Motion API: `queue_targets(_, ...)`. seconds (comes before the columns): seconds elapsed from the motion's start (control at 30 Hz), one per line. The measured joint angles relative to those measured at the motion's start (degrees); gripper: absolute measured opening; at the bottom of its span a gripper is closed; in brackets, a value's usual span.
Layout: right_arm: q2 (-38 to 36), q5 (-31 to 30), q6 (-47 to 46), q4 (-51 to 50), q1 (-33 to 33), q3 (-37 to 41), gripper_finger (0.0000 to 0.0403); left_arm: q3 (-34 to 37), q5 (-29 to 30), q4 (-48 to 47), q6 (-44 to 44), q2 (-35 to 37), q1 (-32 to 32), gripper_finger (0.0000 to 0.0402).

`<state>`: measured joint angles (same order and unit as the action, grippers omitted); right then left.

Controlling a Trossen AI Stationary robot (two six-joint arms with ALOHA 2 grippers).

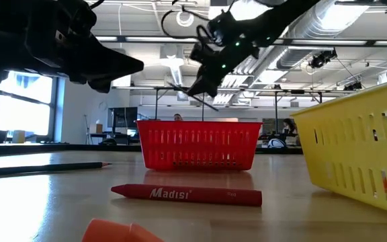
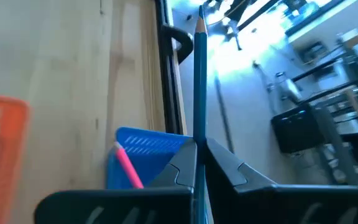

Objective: Sort crayons/erasers/pens/pencils in bins
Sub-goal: Put the blue pencil into the blue bin

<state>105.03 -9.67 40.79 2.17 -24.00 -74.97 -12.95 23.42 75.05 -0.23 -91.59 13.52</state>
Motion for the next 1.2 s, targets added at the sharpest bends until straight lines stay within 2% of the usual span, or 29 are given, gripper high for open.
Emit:
queue_targets(0.17, 7.8, 5.3, -0.2, -5.7, -4.1, -9.6, 0.0, 0.0, 0.0, -0.1, 0.6, 0.0, 0.0, 0.0003)
queue_targets(0.37, 13.1, 11.2, 0.2, -7.8, -6.9, -15.7, 0.0, 0.0, 1.4, 1.7, 2.8, 0.0, -0.1, 0.0003)
queue_targets(0.6, 14.5, 16.0, -0.9, -12.0, -8.8, -16.0, 0.0, 0.0, 1.5, 1.8, 2.0, 0.0, -0.1, 0.0003)
queue_targets(1.2, 17.7, 16.2, -3.0, -14.1, -10.0, -15.9, 0.0007, 0.0, 1.3, 1.9, 0.4, 0.0, -1.5, 0.0003)
